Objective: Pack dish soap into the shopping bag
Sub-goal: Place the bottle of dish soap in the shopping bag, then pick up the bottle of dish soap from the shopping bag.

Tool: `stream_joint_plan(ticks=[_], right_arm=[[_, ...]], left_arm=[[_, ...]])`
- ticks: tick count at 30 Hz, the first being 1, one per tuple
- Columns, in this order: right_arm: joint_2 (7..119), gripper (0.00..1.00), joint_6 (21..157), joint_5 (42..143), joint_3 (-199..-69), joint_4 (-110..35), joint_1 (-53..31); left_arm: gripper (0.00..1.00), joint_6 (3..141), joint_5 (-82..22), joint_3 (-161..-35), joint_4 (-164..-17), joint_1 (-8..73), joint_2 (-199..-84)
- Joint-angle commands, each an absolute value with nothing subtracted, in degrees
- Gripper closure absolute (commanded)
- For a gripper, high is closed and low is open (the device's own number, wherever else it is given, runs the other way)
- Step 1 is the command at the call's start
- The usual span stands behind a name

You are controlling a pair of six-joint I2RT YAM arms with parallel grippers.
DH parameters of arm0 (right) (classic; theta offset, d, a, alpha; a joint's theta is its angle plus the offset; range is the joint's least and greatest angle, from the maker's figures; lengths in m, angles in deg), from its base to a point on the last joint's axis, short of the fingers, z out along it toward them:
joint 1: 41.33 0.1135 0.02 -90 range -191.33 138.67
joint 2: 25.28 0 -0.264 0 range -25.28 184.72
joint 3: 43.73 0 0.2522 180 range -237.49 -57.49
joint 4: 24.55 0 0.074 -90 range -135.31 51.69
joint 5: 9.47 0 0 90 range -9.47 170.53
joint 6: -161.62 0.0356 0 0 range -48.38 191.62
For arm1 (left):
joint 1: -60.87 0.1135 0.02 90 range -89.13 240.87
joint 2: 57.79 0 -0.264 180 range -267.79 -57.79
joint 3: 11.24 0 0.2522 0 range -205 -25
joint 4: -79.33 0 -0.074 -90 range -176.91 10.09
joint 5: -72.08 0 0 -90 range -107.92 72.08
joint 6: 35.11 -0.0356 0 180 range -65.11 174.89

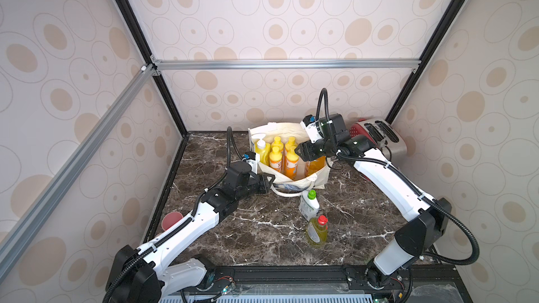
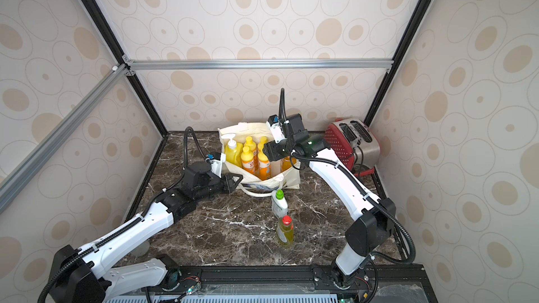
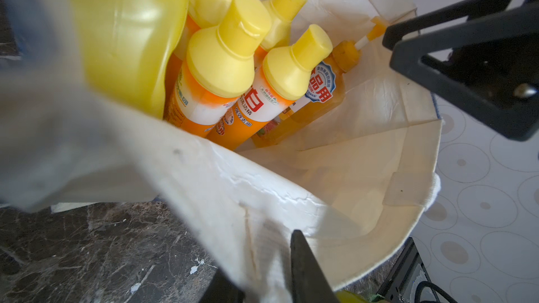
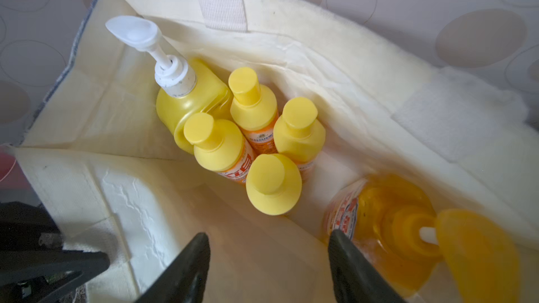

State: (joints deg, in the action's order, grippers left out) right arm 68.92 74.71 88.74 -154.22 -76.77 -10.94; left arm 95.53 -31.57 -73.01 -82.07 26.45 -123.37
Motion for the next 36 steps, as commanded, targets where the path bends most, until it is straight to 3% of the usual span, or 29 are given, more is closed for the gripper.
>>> stream_joint_plan(ticks=[1,12,30,36], right_arm=[[71.1,0.34,73.6,90.4,-154.5,-78.0,-10.8],[79.2,0.38,72.1,90.5,-161.8,-79.5,-10.6],[80.9,0.73,70.9,90.8,-163.1,-78.7,-10.2],[81.1,0.81,70.4,90.5,-165.1,-79.0,-9.4]], left_arm=[[0.74,94.5,-32.4,-73.6,-81.1,25.8,-122.7],[0.74,94.1,-32.0,-73.5,-80.1,25.8,-122.0],[0.73,93.8,-32.4,-73.6,-80.3,25.8,-123.0],[0.73,93.7,-32.5,-73.6,-80.1,25.8,-122.8]])
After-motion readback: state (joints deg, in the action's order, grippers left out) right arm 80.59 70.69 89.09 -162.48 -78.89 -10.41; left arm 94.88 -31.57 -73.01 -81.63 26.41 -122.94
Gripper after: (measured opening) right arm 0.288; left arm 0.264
